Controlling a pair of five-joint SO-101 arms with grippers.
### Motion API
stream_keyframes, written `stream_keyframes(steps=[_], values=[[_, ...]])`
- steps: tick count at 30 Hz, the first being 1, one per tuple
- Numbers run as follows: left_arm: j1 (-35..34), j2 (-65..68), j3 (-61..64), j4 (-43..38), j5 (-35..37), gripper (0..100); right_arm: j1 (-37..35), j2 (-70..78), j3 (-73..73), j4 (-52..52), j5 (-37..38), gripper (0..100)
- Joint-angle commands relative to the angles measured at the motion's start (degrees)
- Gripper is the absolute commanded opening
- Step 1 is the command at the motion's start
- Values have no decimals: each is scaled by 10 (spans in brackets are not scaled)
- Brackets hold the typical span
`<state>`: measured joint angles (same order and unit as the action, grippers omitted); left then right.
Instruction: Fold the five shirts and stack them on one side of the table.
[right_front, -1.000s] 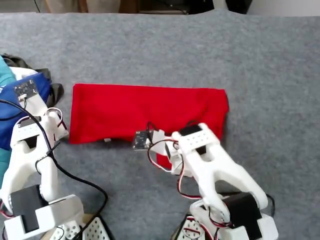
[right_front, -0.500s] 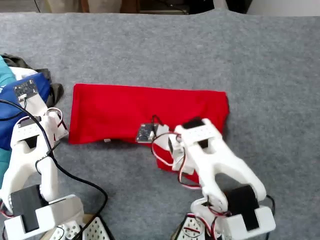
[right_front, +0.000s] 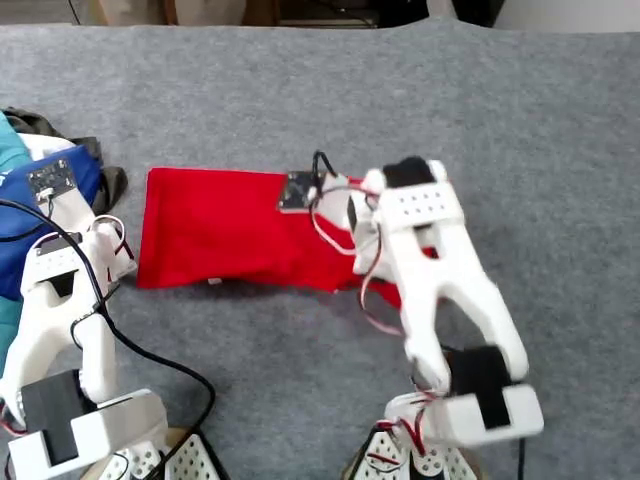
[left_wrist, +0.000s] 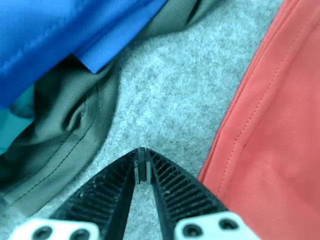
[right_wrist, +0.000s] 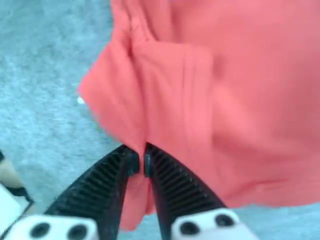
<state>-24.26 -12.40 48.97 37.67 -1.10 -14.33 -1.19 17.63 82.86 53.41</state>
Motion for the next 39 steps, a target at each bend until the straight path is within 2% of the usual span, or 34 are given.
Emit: stream_keyframes(steps=[1, 9, 16, 18, 21, 23, 31, 36, 39], values=[[-4, 0, -22, 3, -5, 20, 16, 66, -113, 15, 19, 4], [-3, 0, -22, 2, -6, 20, 17, 205, -290, 60, 72, 4], [-1, 0, -22, 2, -6, 20, 28, 286, -363, 55, 135, 6], [-1, 0, -22, 2, -6, 20, 28, 298, -379, 54, 135, 45], [0, 0, -22, 2, -6, 20, 34, 301, -385, 32, 135, 161], [0, 0, -22, 3, -18, 20, 36, 295, -390, 25, 135, 191], [0, 0, -22, 4, -20, 20, 36, 201, -356, 52, 123, 189], [0, 0, -22, 3, -20, 20, 33, 103, -262, 108, 124, 52], [0, 0, -22, 3, -20, 20, 32, 25, -167, 106, 127, 57]])
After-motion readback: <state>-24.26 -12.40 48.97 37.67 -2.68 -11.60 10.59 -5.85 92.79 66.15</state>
